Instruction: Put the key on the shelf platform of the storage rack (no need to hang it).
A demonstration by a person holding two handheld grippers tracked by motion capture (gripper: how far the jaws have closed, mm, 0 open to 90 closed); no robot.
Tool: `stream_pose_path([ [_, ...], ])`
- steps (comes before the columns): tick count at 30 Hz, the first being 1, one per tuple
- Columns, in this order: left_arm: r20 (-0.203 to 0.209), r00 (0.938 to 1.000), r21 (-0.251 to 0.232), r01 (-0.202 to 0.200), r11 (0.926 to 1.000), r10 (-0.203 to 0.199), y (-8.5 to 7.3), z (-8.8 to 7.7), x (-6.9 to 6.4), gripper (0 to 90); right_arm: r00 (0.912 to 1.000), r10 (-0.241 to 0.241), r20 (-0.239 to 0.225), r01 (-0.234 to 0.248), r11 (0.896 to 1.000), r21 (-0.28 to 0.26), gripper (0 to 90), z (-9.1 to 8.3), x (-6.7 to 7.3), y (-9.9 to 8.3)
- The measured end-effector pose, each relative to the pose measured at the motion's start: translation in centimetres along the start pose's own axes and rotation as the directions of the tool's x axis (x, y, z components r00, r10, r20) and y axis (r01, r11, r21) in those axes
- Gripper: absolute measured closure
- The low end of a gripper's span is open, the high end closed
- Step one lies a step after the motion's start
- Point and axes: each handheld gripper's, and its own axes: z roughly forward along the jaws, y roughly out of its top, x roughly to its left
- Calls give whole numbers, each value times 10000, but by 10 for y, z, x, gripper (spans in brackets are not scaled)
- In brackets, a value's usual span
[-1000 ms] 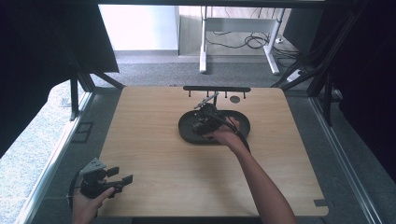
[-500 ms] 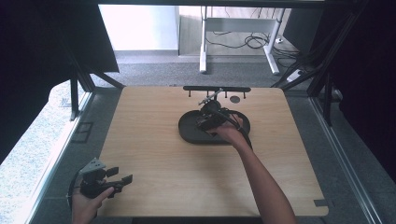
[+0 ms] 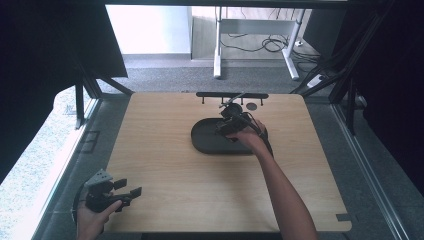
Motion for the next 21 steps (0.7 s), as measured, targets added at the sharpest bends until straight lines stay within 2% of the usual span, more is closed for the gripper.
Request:
stream_pose_path([
  [21, -5, 10000, -36, 50, 10000, -50, 0, -1, 2, 254, 9964, 567, 632, -579, 9982, 169, 496, 18, -24, 5],
])
